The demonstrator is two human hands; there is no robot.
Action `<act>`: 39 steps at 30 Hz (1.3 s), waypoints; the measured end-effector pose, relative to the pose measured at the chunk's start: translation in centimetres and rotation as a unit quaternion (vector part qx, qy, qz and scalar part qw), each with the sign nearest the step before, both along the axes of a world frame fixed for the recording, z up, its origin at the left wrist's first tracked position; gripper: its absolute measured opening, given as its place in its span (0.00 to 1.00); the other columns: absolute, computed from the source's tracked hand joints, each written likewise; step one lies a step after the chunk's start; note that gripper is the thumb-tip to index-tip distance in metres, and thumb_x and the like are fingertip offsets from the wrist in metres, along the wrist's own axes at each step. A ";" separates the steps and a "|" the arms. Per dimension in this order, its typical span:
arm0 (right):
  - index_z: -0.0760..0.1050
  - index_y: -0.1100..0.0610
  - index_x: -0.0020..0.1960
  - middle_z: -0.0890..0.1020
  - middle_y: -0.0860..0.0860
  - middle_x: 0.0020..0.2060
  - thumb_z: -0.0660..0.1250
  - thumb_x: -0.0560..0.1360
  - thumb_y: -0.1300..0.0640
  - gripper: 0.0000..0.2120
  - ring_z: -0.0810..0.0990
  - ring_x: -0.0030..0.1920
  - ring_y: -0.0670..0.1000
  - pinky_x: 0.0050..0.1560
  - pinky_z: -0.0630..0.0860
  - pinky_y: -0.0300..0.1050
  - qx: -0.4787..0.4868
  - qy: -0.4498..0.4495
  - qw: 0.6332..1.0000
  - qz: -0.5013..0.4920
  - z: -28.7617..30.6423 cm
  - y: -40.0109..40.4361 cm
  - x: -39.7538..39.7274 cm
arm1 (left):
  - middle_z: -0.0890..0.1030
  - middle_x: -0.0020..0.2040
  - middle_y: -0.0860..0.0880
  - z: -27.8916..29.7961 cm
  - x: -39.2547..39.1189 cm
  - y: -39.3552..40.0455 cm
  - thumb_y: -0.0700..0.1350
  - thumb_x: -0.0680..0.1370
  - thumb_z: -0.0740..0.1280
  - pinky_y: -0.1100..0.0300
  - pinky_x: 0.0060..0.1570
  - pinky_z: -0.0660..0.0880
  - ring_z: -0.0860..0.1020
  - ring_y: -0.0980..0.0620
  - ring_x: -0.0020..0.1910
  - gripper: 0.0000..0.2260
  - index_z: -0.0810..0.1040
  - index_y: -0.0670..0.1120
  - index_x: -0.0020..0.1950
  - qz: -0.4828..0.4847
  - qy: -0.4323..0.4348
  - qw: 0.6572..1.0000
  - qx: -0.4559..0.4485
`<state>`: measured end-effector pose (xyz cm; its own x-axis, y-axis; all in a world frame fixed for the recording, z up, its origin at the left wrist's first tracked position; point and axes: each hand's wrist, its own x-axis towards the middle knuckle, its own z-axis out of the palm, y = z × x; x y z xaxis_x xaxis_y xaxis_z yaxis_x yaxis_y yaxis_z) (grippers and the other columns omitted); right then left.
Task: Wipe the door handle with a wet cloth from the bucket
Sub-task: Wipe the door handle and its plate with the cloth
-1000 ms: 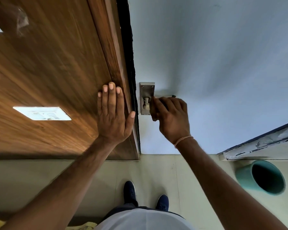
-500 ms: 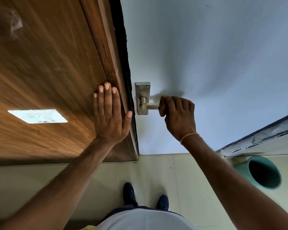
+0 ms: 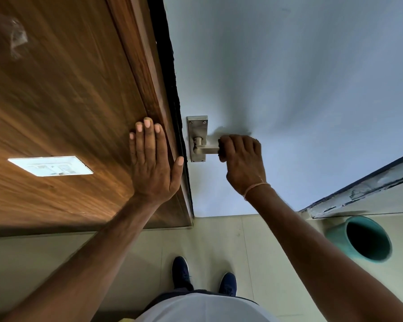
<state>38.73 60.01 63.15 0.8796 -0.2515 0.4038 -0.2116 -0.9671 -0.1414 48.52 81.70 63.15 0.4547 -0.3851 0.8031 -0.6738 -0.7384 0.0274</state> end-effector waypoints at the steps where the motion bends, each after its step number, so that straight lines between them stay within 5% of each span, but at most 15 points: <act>1: 0.76 0.53 0.62 0.80 0.51 0.55 0.56 0.74 0.62 0.19 0.75 0.55 0.59 0.59 0.69 0.52 0.039 -0.001 0.999 -0.021 -0.5 -0.5 -0.1 | 0.60 0.83 0.34 0.0 0.0 0.1 0.57 0.86 0.52 0.38 0.84 0.55 0.51 0.39 0.87 0.34 0.54 0.35 0.84 0.001 -0.002 1.000 0.003; 4: 0.73 0.52 0.59 0.83 0.52 0.50 0.62 0.70 0.69 0.21 0.78 0.49 0.57 0.50 0.68 0.47 0.302 -0.033 0.953 -0.026 -0.6 -0.7 0.0 | 0.59 0.83 0.34 0.1 0.1 0.1 0.57 0.86 0.52 0.38 0.84 0.55 0.51 0.39 0.87 0.34 0.55 0.35 0.84 -0.001 -0.005 1.000 0.005; 6: 0.69 0.55 0.61 0.83 0.58 0.43 0.58 0.74 0.76 0.22 0.81 0.38 0.55 0.36 0.72 0.43 0.587 -0.084 0.804 -0.041 0.1 0.2 -0.1 | 0.59 0.83 0.35 0.1 0.0 0.2 0.57 0.86 0.53 0.38 0.84 0.55 0.51 0.39 0.87 0.34 0.55 0.35 0.85 -0.005 -0.004 1.000 0.003; 8: 0.69 0.63 0.67 0.82 0.67 0.46 0.57 0.73 0.80 0.25 0.84 0.37 0.62 0.28 0.75 0.42 0.730 -0.122 0.668 -0.069 0.3 1.0 -0.1 | 0.59 0.83 0.35 0.0 0.0 0.3 0.57 0.86 0.53 0.38 0.84 0.56 0.51 0.39 0.87 0.34 0.55 0.36 0.85 -0.006 -0.003 1.000 -0.001; 12: 0.72 0.69 0.69 0.78 0.73 0.62 0.51 0.71 0.79 0.28 0.79 0.56 0.69 0.47 0.83 0.58 0.866 -0.188 0.454 -0.097 0.0 3.1 1.3 | 0.58 0.83 0.34 0.0 0.1 0.2 0.56 0.85 0.54 0.38 0.84 0.55 0.50 0.40 0.87 0.34 0.54 0.35 0.84 -0.011 -0.003 1.000 -0.005; 15: 0.71 0.66 0.71 0.77 0.70 0.64 0.48 0.73 0.77 0.29 0.77 0.62 0.71 0.57 0.81 0.69 0.915 -0.173 0.356 -0.081 0.6 5.3 2.4 | 0.59 0.83 0.34 0.0 0.2 0.4 0.55 0.83 0.58 0.38 0.84 0.55 0.50 0.40 0.87 0.35 0.55 0.35 0.84 -0.013 0.000 1.000 -0.002; 19: 0.71 0.64 0.61 0.82 0.64 0.50 0.48 0.76 0.77 0.21 0.87 0.48 0.63 0.43 0.87 0.56 0.938 -0.143 0.311 -0.050 0.7 7.4 3.3 | 0.59 0.83 0.34 -0.1 0.3 0.7 0.54 0.83 0.58 0.38 0.84 0.55 0.50 0.40 0.87 0.35 0.55 0.35 0.84 -0.021 0.002 1.000 0.006; 21: 0.73 0.66 0.60 0.80 0.67 0.55 0.54 0.74 0.76 0.18 0.85 0.54 0.67 0.54 0.85 0.62 0.936 -0.151 0.317 -0.037 0.5 7.3 2.9 | 0.59 0.83 0.34 -0.2 0.3 0.8 0.55 0.84 0.57 0.38 0.84 0.56 0.51 0.40 0.87 0.34 0.55 0.36 0.84 -0.026 -0.001 1.000 0.009; 23: 0.78 0.66 0.60 0.74 0.69 0.64 0.62 0.70 0.72 0.19 0.74 0.65 0.72 0.72 0.71 0.70 0.933 -0.163 0.319 -0.036 -0.5 6.2 2.1 | 0.59 0.83 0.34 -0.2 0.5 1.0 0.55 0.85 0.55 0.38 0.84 0.56 0.51 0.40 0.87 0.33 0.56 0.36 0.84 -0.027 -0.007 1.000 0.015; 26: 0.79 0.62 0.54 0.74 0.67 0.63 0.57 0.77 0.73 0.15 0.73 0.62 0.70 0.77 0.63 0.73 0.935 -0.168 0.304 -0.073 -1.5 5.2 1.8 | 0.59 0.83 0.35 -0.1 0.7 1.1 0.55 0.85 0.55 0.39 0.84 0.57 0.51 0.40 0.87 0.34 0.56 0.36 0.85 -0.022 -0.016 0.999 0.019; 29: 0.78 0.58 0.56 0.80 0.65 0.58 0.52 0.82 0.74 0.19 0.82 0.53 0.67 0.72 0.69 0.73 0.915 -0.161 0.358 -0.093 -1.2 6.9 2.6 | 0.59 0.83 0.34 -0.2 0.6 1.2 0.55 0.83 0.58 0.38 0.84 0.57 0.51 0.40 0.87 0.35 0.55 0.36 0.85 -0.023 -0.006 1.000 0.015; 32: 0.78 0.51 0.70 0.83 0.61 0.65 0.54 0.83 0.73 0.26 0.81 0.65 0.68 0.72 0.73 0.69 0.904 -0.154 0.387 -0.097 -1.0 8.3 3.1 | 0.60 0.83 0.34 -0.2 0.5 1.2 0.54 0.83 0.58 0.38 0.84 0.57 0.52 0.40 0.87 0.35 0.56 0.37 0.85 -0.023 -0.003 1.000 0.016; 35: 0.74 0.61 0.73 0.84 0.62 0.63 0.59 0.83 0.73 0.21 0.82 0.63 0.69 0.71 0.74 0.74 0.887 -0.144 0.424 -0.114 -0.5 8.5 2.6 | 0.60 0.83 0.34 -0.2 0.7 1.2 0.55 0.84 0.57 0.38 0.84 0.57 0.52 0.39 0.87 0.34 0.56 0.36 0.85 -0.025 0.000 1.000 0.018; 37: 0.72 0.67 0.73 0.81 0.68 0.66 0.60 0.83 0.72 0.19 0.81 0.67 0.71 0.71 0.75 0.73 0.900 -0.139 0.396 -0.119 -0.2 8.7 2.5 | 0.59 0.83 0.34 -0.2 0.7 1.2 0.55 0.85 0.56 0.38 0.84 0.57 0.52 0.39 0.87 0.34 0.55 0.36 0.85 -0.024 0.004 1.000 0.016; 39: 0.71 0.69 0.75 0.79 0.69 0.68 0.57 0.85 0.70 0.19 0.79 0.67 0.67 0.71 0.78 0.64 0.928 -0.133 0.329 -0.111 0.6 8.9 2.4 | 0.59 0.83 0.35 -0.2 0.6 1.1 0.55 0.85 0.55 0.37 0.84 0.57 0.52 0.39 0.87 0.34 0.55 0.37 0.85 -0.028 0.009 0.999 0.016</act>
<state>41.17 68.90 63.73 0.7523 -0.3279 -0.5714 0.0109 0.8734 -0.4869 49.14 82.85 62.95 0.4457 -0.4354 0.7822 -0.7137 -0.7002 0.0170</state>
